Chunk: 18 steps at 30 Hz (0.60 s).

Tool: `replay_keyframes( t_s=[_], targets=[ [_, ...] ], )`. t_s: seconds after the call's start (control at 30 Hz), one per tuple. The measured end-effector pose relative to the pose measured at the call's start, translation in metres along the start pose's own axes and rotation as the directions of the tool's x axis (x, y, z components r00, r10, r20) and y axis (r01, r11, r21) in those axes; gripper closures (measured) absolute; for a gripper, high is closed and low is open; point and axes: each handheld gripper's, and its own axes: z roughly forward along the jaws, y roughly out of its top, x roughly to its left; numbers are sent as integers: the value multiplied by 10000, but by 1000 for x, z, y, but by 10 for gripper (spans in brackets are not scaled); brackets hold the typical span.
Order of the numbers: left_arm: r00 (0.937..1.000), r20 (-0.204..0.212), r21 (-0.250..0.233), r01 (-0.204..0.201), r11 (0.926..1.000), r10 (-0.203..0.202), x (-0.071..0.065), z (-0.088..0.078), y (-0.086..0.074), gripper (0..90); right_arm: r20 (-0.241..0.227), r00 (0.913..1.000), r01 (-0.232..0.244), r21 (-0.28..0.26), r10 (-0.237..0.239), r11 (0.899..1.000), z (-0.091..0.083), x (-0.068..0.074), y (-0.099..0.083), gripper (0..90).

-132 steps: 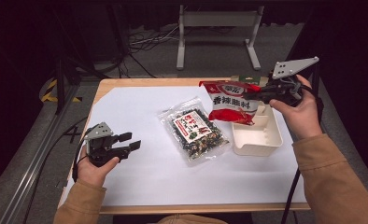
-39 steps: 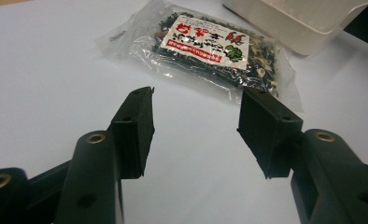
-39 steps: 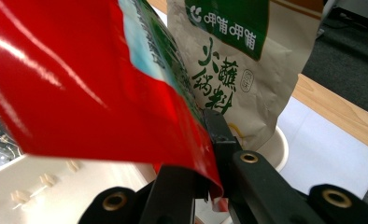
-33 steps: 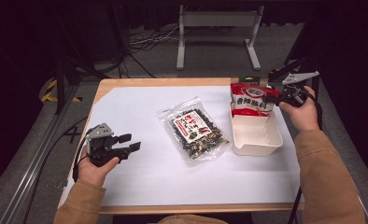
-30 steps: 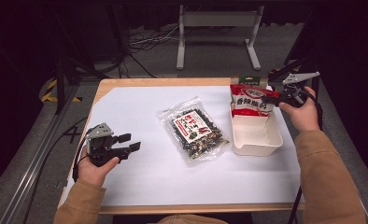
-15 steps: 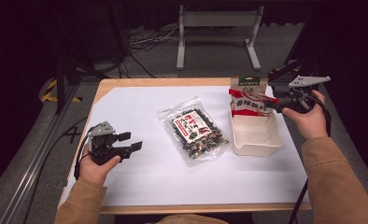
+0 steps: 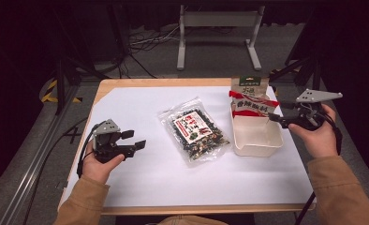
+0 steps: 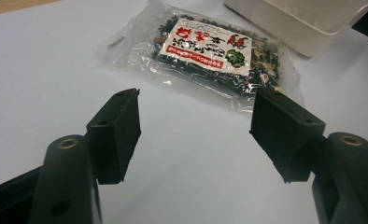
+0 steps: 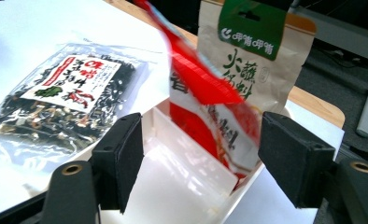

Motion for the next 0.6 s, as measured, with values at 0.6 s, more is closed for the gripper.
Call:
replay_keyframes(
  t_s=[0.6],
  targets=[
    [9979,-468,273,-434,9987,447,5,15,26,351,-586,9983,-17,-628,-20,9980,-10,53,-17,314]
  ],
)
